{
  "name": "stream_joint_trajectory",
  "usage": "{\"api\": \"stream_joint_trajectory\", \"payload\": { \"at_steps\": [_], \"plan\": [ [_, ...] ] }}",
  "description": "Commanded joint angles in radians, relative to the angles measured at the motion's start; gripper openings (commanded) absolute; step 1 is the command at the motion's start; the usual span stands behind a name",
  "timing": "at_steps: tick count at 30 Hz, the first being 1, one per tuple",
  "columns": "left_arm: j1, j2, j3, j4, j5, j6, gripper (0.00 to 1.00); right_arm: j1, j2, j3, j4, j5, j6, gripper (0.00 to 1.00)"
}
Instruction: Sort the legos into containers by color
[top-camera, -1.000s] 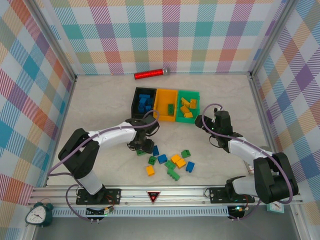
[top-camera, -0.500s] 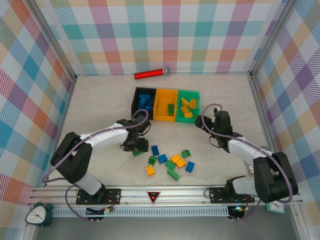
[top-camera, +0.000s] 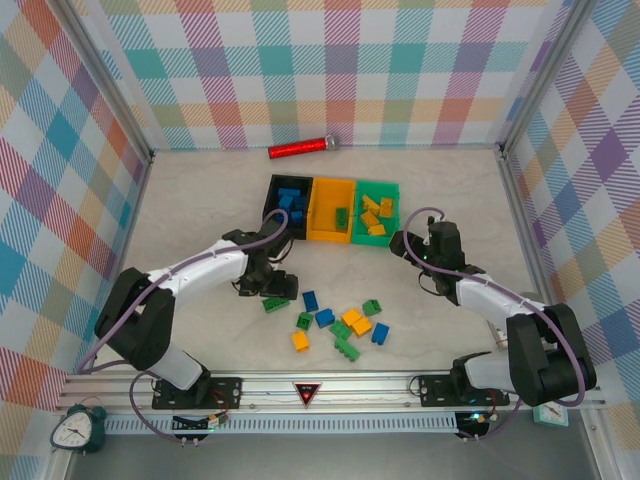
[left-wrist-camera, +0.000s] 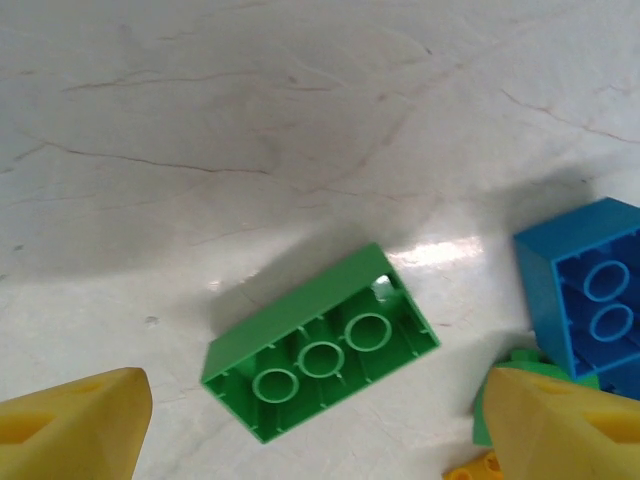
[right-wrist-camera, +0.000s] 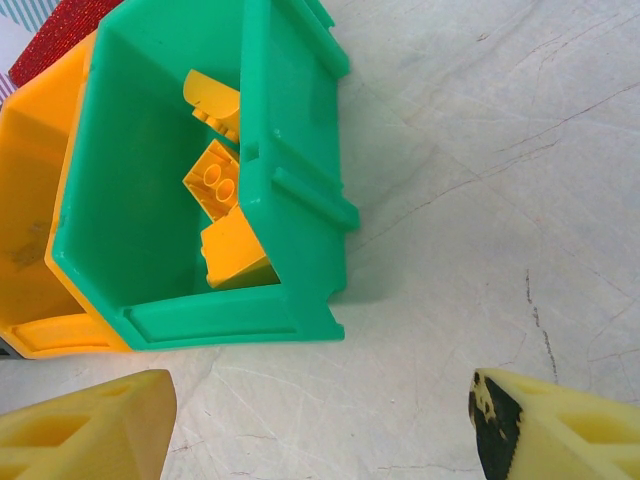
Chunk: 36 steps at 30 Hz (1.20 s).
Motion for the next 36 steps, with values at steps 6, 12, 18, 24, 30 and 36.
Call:
{"api": "stream_joint_trajectory", "payload": {
  "at_steps": [6, 12, 18, 24, 30, 36],
  "plan": [
    [0.000, 0.070, 0.090, -0.141, 0.062, 0.242, 0.86, 0.007, 0.001, 0.030, 0.002, -0.006, -0.015, 0.77],
    [0.000, 0.114, 0.108, -0.121, 0.047, 0.240, 0.85, 0.007, -0.001, 0.030, 0.002, -0.010, -0.011, 0.77],
    [-0.004, 0.171, 0.123, -0.113, 0.001, 0.220, 0.81, 0.008, -0.015, 0.026, -0.001, -0.006, -0.012, 0.77],
    [-0.012, 0.209, 0.114, -0.088, -0.006, 0.213, 0.79, 0.008, -0.018, 0.026, -0.004, -0.002, -0.014, 0.77],
    [-0.019, 0.231, 0.110, -0.078, 0.016, 0.204, 0.62, 0.008, -0.016, 0.027, -0.007, -0.001, -0.015, 0.77],
    [-0.026, 0.195, 0.097, -0.056, 0.016, 0.179, 0.33, 0.009, -0.005, 0.029, -0.002, -0.003, -0.015, 0.77]
  ]
}}
